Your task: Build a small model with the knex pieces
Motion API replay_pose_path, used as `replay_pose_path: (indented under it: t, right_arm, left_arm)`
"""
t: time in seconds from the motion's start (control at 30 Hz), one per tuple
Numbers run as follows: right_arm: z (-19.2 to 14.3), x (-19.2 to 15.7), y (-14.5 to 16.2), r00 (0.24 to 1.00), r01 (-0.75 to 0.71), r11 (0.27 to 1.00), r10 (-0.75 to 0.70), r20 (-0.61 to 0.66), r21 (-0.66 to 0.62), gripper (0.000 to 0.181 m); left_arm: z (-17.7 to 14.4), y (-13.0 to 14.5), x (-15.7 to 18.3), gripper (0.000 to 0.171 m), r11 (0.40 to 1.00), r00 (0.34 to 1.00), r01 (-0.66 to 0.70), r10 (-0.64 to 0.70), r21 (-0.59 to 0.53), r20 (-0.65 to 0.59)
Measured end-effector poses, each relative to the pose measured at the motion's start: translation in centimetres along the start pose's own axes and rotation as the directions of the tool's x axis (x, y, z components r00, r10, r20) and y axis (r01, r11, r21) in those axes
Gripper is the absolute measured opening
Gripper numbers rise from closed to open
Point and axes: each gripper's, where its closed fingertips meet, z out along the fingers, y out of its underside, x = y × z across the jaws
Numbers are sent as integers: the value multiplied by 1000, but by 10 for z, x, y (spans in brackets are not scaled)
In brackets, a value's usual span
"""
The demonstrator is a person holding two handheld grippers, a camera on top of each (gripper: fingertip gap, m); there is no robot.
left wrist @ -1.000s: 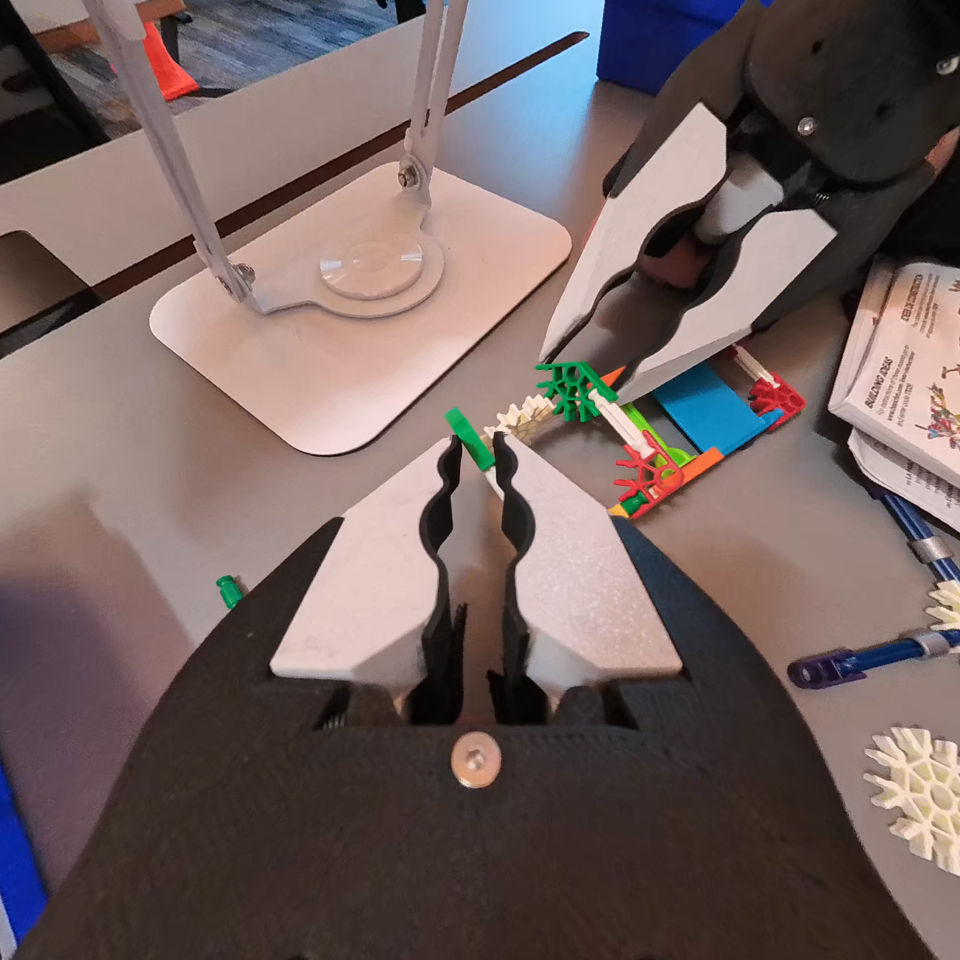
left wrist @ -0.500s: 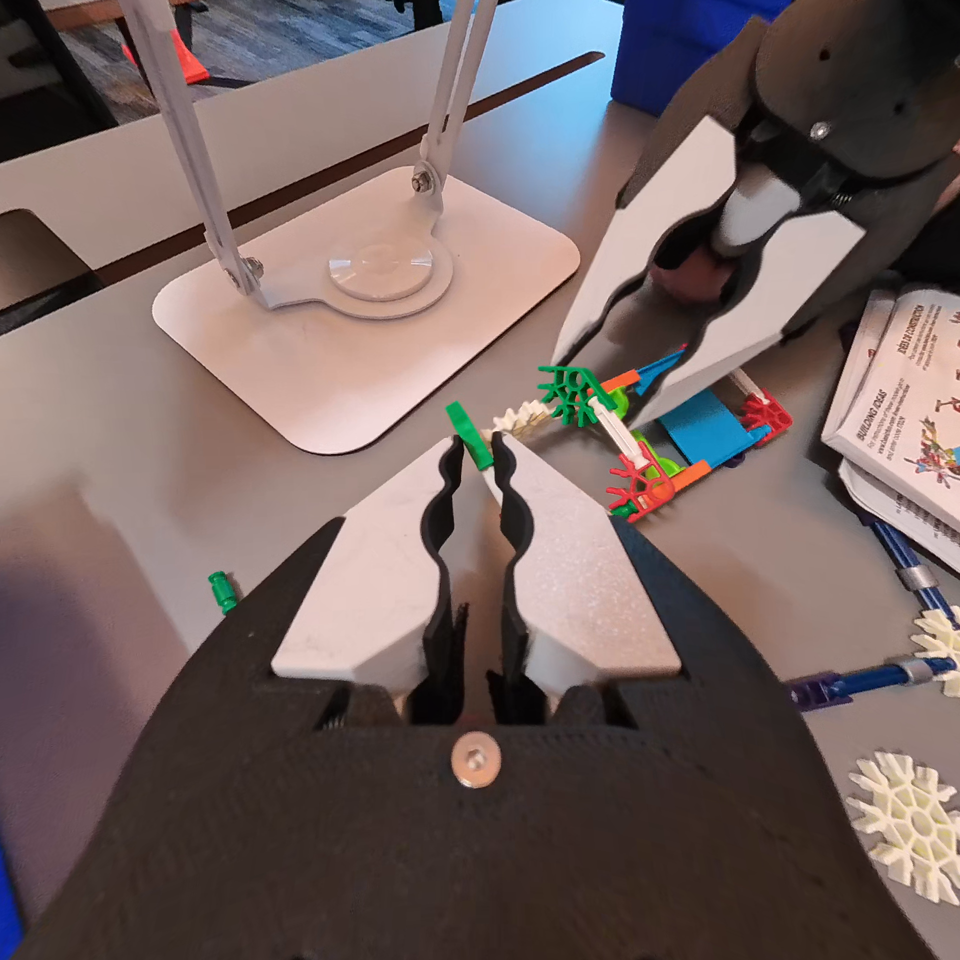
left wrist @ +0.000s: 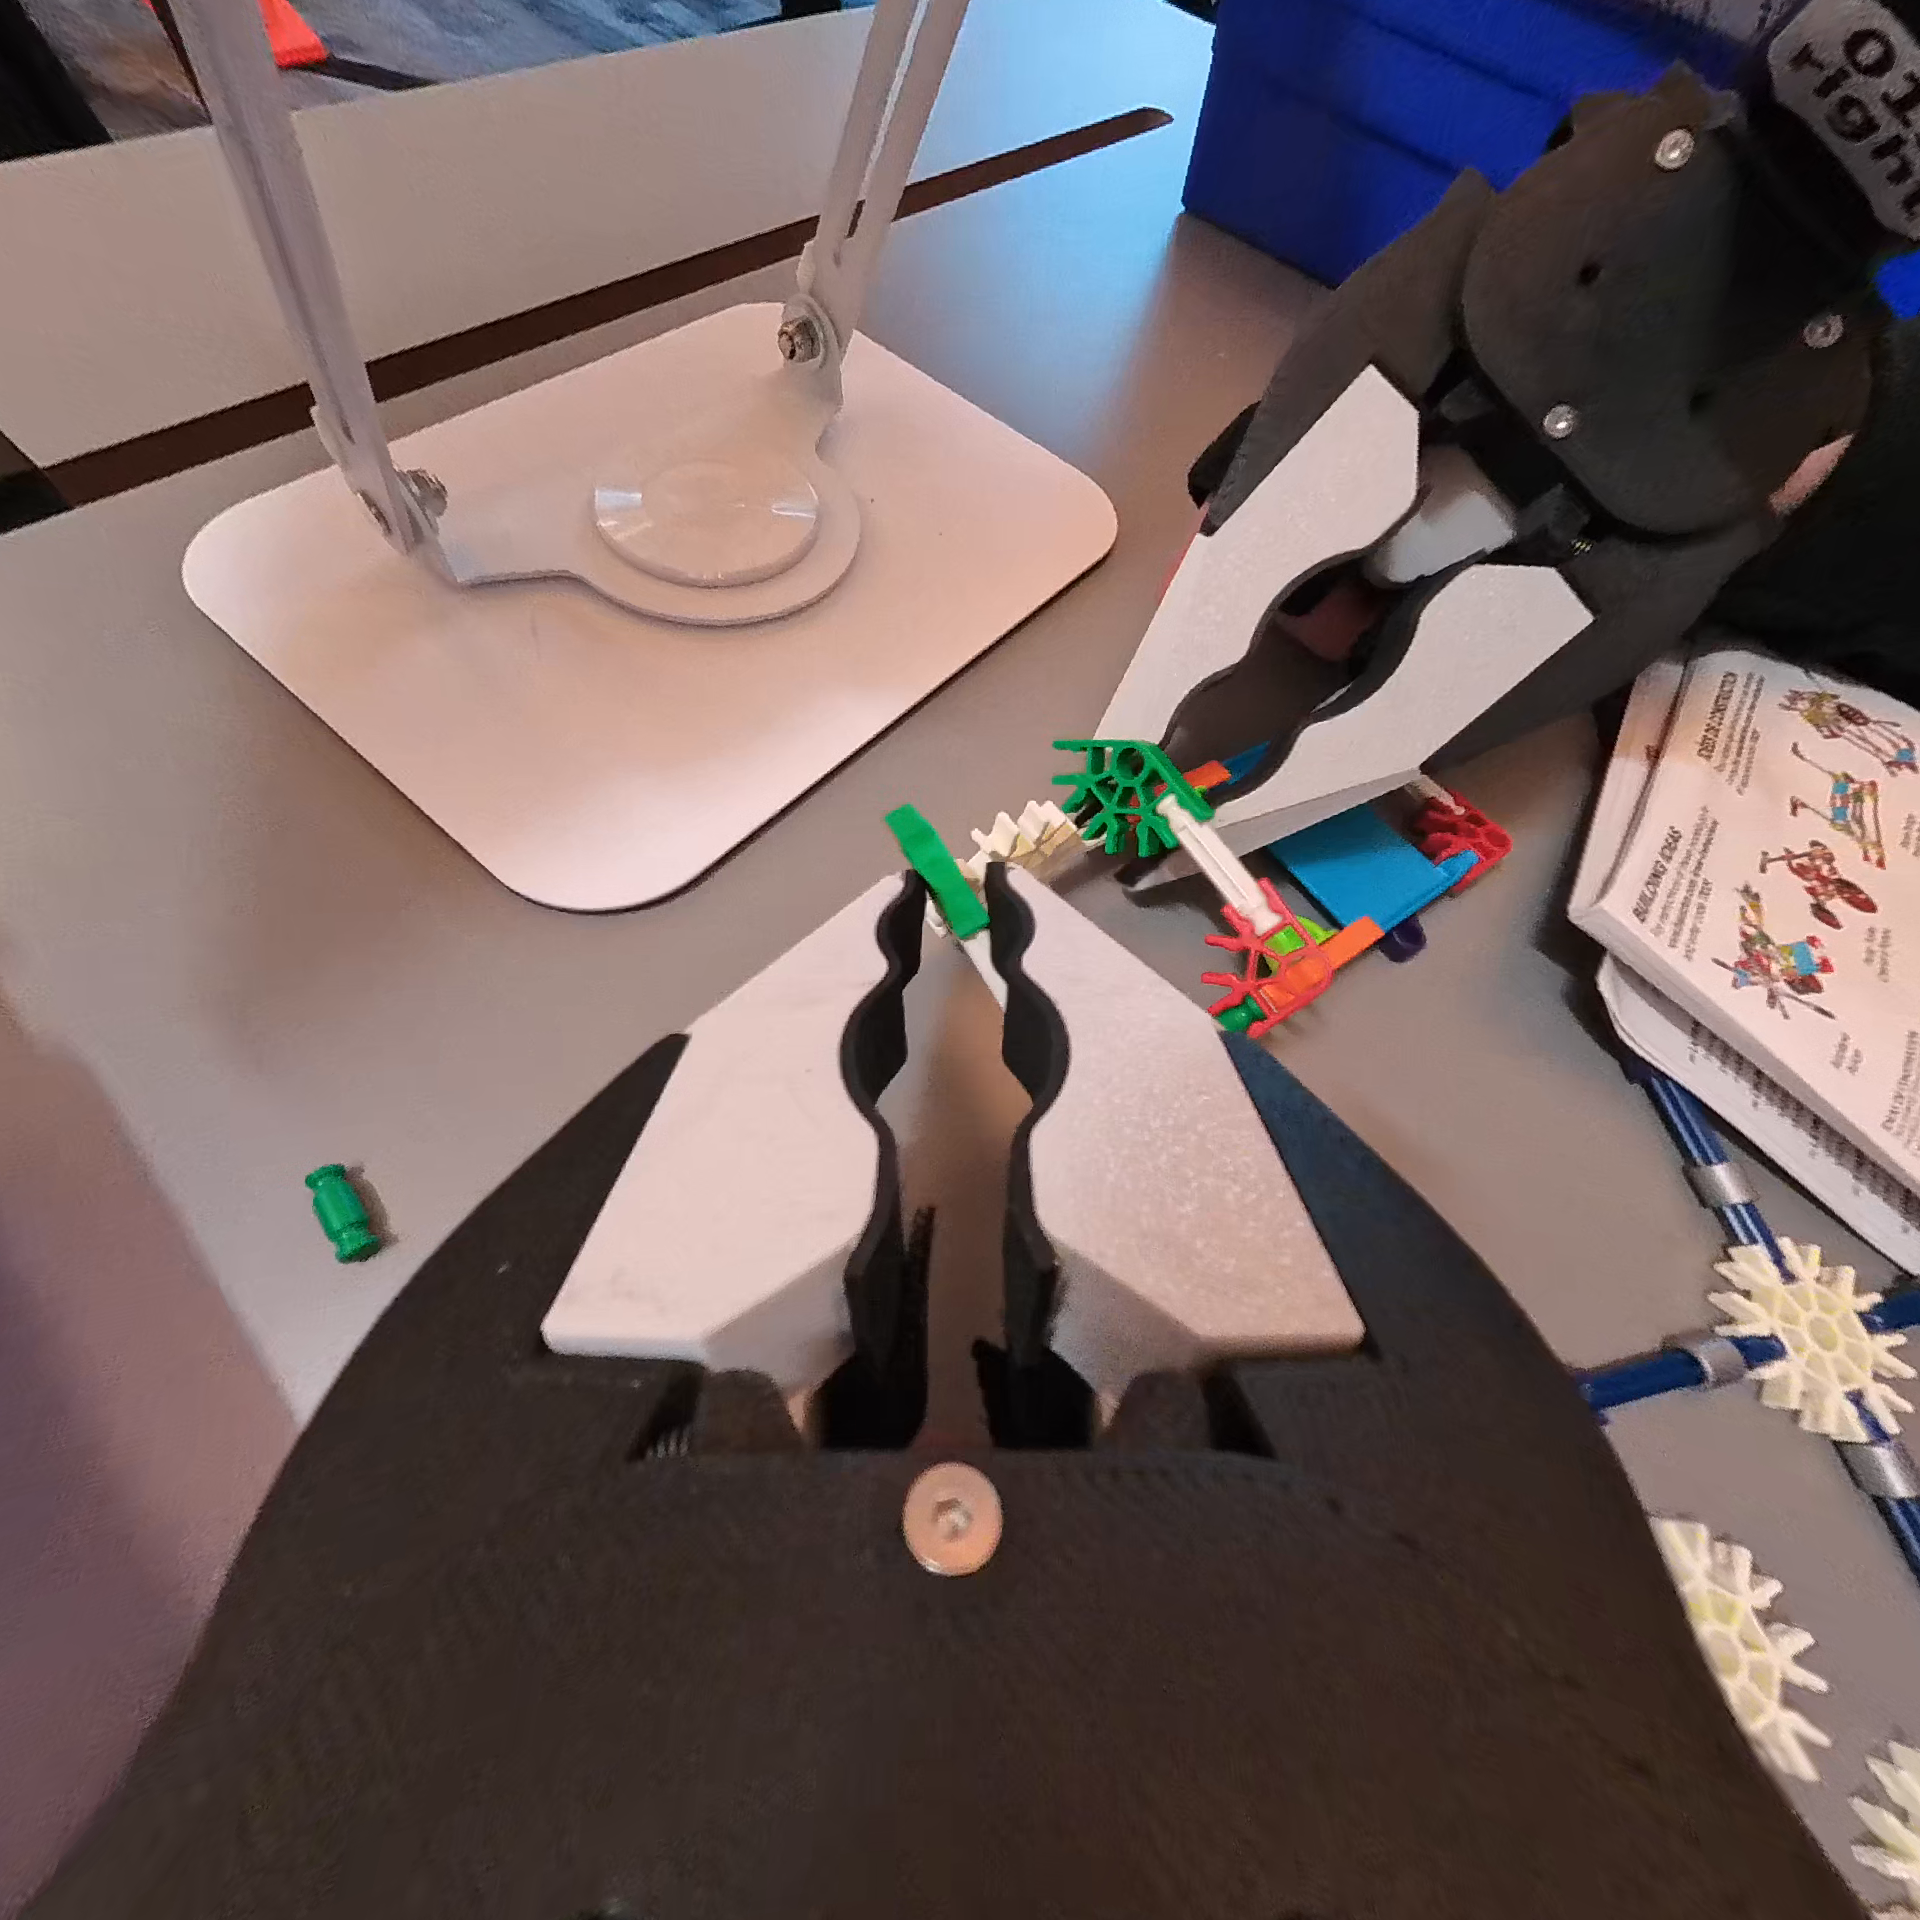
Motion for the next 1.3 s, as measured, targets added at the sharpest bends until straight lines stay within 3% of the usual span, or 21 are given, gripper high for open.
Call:
replay_pose_path:
  t: [0.7, 1.3]
  right_arm:
    - [2, 5, 3, 1000, -6, 1000, 5, -31, -18, 7]
    - [2, 4, 4, 999, -4, 1000, 3, -35, -28, 7]
  left_arm:
    - [1, 7, -6, 10, 995, 995, 96, -96, -36, 15]
    - [-4, 6, -7, 12, 996, 997, 81, -81, -44, 6]
